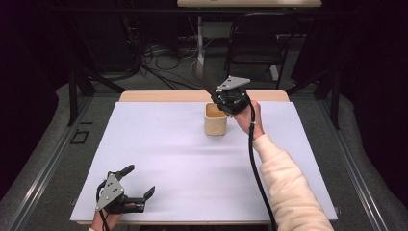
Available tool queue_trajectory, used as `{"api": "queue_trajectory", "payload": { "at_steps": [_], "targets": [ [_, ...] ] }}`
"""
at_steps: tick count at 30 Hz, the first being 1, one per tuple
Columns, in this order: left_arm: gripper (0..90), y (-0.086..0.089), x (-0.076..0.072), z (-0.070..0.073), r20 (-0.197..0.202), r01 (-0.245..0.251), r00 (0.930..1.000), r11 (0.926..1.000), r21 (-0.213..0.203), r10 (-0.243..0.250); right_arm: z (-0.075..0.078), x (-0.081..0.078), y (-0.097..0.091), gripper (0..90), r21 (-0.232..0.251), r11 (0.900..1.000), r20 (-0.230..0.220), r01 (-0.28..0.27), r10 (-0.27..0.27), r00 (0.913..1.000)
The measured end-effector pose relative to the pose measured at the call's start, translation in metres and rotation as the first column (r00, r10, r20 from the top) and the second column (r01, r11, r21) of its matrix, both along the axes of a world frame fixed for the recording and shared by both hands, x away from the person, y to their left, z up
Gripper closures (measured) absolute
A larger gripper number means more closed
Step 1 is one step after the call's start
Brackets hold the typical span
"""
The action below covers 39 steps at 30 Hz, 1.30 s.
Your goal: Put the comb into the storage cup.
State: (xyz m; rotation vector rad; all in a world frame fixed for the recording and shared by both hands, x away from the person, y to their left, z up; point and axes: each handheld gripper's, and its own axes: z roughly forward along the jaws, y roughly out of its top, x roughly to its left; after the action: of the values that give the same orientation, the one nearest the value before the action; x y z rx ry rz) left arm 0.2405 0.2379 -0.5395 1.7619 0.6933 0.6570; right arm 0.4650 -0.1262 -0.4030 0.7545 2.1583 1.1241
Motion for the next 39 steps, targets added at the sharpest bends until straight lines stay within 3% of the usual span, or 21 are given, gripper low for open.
{"api": "queue_trajectory", "payload": {
  "at_steps": [19,39],
  "targets": [
    [1.6,0.0,0.0,0.0,-0.001,-0.005,1.0,1.0,0.0,0.005,-0.005,0.007,0.005,72.2,0.023,0.9997,0.06,0.011,-0.012,0.9981],
    [1.7,0.001,0.0,0.0,-0.002,-0.006,1.0,1.0,0.001,0.006,-0.012,0.012,0.025,72.2,0.003,0.9992,0.101,-0.04,0.039,0.9941]
  ]
}}
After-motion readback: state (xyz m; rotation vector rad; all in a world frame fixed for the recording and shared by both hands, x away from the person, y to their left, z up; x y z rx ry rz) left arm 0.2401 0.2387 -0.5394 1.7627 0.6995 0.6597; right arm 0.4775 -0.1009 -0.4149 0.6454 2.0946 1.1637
